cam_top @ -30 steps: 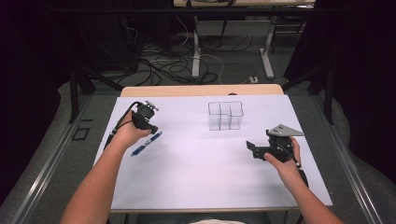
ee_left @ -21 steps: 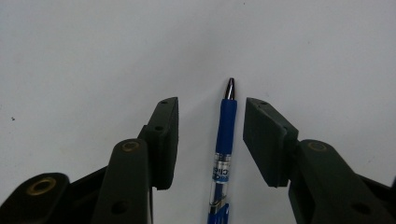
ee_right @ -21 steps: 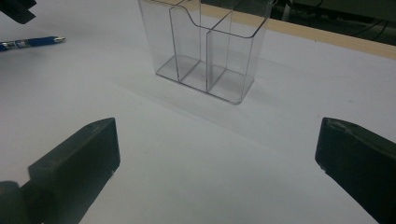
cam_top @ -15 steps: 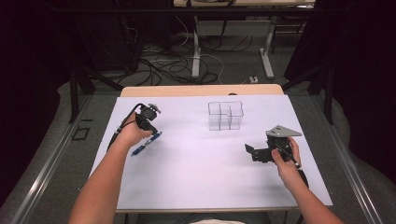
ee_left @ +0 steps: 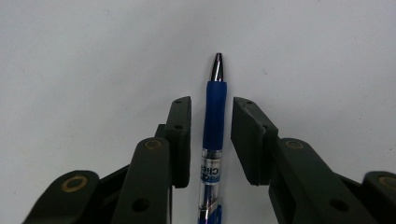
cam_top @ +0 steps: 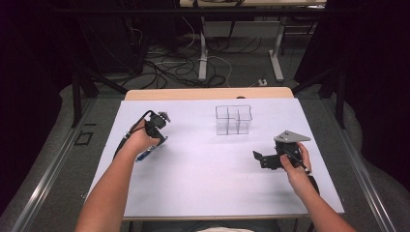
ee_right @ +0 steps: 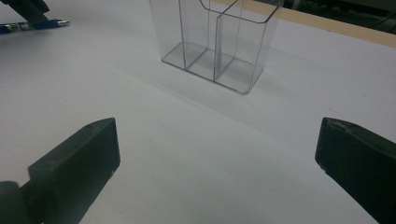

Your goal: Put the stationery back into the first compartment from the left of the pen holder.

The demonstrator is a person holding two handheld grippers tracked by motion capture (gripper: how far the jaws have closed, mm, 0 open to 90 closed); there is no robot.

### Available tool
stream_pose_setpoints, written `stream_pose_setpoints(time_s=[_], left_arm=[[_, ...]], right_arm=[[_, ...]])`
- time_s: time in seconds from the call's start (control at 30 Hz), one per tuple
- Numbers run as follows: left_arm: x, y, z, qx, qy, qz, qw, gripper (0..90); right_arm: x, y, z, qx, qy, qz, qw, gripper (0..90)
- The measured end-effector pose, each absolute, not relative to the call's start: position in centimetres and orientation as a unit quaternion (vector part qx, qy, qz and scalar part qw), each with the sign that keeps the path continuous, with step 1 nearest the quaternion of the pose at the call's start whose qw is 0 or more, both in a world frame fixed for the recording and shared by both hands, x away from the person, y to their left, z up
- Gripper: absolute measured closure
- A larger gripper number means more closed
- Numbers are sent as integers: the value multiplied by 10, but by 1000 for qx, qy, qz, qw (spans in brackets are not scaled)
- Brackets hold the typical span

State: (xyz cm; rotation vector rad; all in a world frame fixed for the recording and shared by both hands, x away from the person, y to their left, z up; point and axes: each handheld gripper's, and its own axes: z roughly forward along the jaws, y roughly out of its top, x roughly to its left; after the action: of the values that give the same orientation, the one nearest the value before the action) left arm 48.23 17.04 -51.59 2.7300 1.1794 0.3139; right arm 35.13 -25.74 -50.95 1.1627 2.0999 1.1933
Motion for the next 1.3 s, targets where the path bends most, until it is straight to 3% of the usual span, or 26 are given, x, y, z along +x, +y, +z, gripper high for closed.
stream_pose_setpoints(time_s=[0.7,1.3], left_arm=[[483,169,-526,917,383,100,54,774],[483,167,-527,921,372,101,49,795]], right_arm=[[352,-259,-510,423,763,434,224,0],[352,-258,-512,419,767,432,223,0]])
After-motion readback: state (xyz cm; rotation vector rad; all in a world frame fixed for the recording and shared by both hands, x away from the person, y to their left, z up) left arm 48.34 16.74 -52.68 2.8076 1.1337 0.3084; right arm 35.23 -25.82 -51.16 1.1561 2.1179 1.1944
